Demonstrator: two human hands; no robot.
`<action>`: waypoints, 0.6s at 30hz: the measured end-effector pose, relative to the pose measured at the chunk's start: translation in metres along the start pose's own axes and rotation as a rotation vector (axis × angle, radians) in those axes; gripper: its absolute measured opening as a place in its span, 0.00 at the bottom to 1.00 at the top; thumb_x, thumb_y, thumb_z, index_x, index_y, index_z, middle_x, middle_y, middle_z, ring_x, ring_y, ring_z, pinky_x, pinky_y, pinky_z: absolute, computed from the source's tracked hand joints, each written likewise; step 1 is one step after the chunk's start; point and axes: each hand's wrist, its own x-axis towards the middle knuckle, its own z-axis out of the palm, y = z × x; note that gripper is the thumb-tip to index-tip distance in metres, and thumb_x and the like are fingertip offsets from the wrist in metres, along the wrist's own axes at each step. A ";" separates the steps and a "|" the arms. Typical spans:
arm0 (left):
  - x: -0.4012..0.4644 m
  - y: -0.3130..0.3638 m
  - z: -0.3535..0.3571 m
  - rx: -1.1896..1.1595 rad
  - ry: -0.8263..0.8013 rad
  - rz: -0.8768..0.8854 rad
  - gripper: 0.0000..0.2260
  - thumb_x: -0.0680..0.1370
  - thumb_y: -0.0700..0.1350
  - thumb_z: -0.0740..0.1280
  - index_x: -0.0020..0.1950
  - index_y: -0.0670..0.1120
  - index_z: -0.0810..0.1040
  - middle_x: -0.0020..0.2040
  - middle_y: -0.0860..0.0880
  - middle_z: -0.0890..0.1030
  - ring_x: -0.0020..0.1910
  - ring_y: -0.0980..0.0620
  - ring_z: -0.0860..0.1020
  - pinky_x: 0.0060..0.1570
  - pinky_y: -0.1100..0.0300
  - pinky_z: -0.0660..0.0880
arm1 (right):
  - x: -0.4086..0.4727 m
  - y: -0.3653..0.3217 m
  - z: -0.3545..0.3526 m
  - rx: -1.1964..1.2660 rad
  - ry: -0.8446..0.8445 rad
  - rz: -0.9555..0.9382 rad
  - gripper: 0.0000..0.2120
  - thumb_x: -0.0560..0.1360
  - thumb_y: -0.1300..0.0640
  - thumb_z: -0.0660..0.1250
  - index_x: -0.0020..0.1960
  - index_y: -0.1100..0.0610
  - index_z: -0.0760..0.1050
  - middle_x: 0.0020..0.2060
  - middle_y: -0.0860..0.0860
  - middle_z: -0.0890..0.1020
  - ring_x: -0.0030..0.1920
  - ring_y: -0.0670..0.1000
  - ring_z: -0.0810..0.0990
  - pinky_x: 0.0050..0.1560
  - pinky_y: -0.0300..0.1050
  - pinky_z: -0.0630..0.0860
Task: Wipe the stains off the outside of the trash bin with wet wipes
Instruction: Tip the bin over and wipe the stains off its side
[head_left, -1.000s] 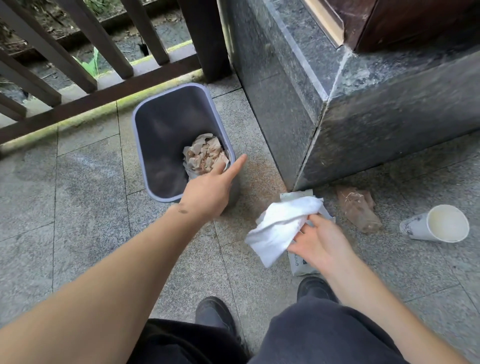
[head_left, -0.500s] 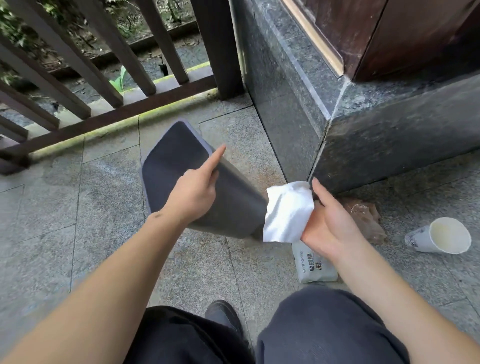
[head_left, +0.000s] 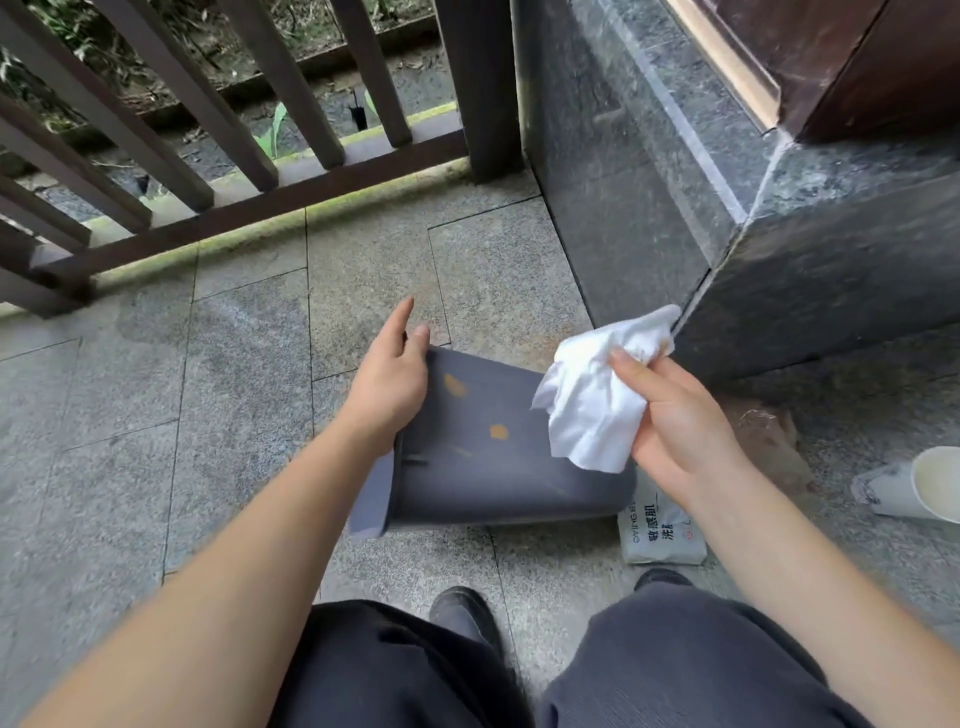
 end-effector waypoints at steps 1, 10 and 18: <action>0.001 -0.001 0.000 -0.018 0.009 -0.011 0.22 0.86 0.51 0.57 0.80 0.56 0.61 0.79 0.55 0.63 0.75 0.58 0.60 0.72 0.59 0.56 | 0.002 0.002 0.001 -0.043 0.022 -0.024 0.14 0.76 0.58 0.70 0.59 0.63 0.79 0.59 0.62 0.82 0.59 0.58 0.82 0.66 0.56 0.75; -0.004 0.007 -0.015 0.052 0.049 0.076 0.26 0.86 0.51 0.57 0.81 0.63 0.51 0.78 0.59 0.63 0.68 0.66 0.62 0.63 0.64 0.58 | 0.012 0.014 0.008 -0.286 0.013 -0.196 0.17 0.67 0.51 0.78 0.53 0.57 0.82 0.48 0.53 0.88 0.53 0.54 0.86 0.51 0.47 0.81; -0.017 0.037 0.014 0.200 0.064 0.213 0.26 0.85 0.50 0.56 0.81 0.63 0.49 0.27 0.63 0.76 0.24 0.61 0.72 0.23 0.67 0.63 | 0.009 0.024 0.003 -0.496 0.004 -0.348 0.06 0.70 0.58 0.78 0.43 0.53 0.82 0.37 0.46 0.88 0.40 0.43 0.86 0.40 0.34 0.79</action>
